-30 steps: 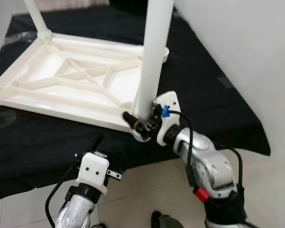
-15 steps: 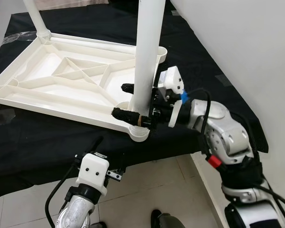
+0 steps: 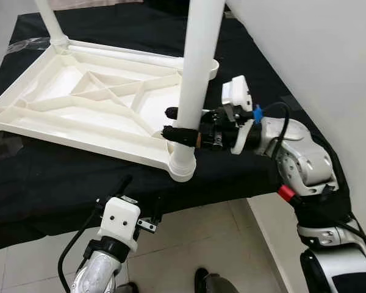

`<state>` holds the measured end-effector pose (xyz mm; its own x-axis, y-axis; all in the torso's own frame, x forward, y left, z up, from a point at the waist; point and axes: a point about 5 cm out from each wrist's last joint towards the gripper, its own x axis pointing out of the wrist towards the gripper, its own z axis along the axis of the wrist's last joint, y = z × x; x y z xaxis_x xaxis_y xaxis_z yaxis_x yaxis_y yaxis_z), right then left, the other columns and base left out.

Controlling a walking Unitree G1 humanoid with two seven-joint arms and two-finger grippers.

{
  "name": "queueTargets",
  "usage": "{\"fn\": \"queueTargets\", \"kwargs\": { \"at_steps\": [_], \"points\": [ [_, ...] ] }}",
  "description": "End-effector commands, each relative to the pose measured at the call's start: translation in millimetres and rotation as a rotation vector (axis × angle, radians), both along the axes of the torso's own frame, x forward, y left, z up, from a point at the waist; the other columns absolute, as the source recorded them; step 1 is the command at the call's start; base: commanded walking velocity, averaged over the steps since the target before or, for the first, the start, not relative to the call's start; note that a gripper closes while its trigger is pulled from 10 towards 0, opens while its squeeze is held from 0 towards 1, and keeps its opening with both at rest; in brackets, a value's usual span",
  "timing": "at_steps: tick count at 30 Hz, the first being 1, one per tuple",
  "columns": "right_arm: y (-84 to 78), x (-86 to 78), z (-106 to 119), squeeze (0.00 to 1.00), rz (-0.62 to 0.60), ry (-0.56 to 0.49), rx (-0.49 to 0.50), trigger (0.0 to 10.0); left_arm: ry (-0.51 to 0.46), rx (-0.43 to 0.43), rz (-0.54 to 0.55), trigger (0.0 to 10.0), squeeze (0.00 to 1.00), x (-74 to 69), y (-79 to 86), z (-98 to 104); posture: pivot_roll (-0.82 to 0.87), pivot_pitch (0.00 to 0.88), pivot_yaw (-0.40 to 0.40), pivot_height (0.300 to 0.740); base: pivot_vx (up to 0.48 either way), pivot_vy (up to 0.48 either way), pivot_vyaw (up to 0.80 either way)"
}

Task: Building children table

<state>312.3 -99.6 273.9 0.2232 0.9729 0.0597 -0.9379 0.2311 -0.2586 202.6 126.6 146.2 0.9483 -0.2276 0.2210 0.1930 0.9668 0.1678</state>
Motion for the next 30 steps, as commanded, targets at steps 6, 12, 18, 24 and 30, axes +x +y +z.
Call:
{"fn": "queueTargets", "kwargs": {
  "at_steps": [6, 12, 18, 24, 30],
  "points": [
    [20.9, -12.8, -64, 0.0, -0.396, 0.218, -0.03, 0.0, 0.015, 0.0, -0.003, 10.0, 0.0, -3.9, 2.3, -1, -0.01, 0.313, -0.044, 0.74, 0.0, 0.0, 0.0],
    [28.4, -39.6, -100, 0.0, -0.759, 0.356, -0.008, 0.0, 0.015, -0.005, -0.007, 10.0, 0.0, -2.4, 1.0, -1, -0.03, 0.297, -0.042, 0.74, 0.0, 0.0, 0.0],
    [31.9, -31.0, -90, 0.0, -0.71, 0.342, 0.047, 0.0, 0.016, -0.008, -0.012, 10.0, 0.0, 0.2, -0.5, -3, -0.02, 0.272, -0.045, 0.74, 0.0, 0.0, 0.0],
    [33.0, -20.8, -71, 1.0, -0.515, 0.318, 0.097, 10.0, 0.015, -0.009, -0.01, 10.0, 0.0, 3.3, -0.3, -4, -0.03, 0.279, -0.047, 0.74, 0.0, 0.0, 0.0],
    [26.8, -22.9, -40, 1.0, -0.216, 0.204, 0.125, 10.0, 0.009, -0.002, -0.02, 10.0, 0.0, 5.3, 1.8, 0, -0.02, 0.308, -0.04, 0.74, 0.0, 0.0, 0.0]
  ]
}}
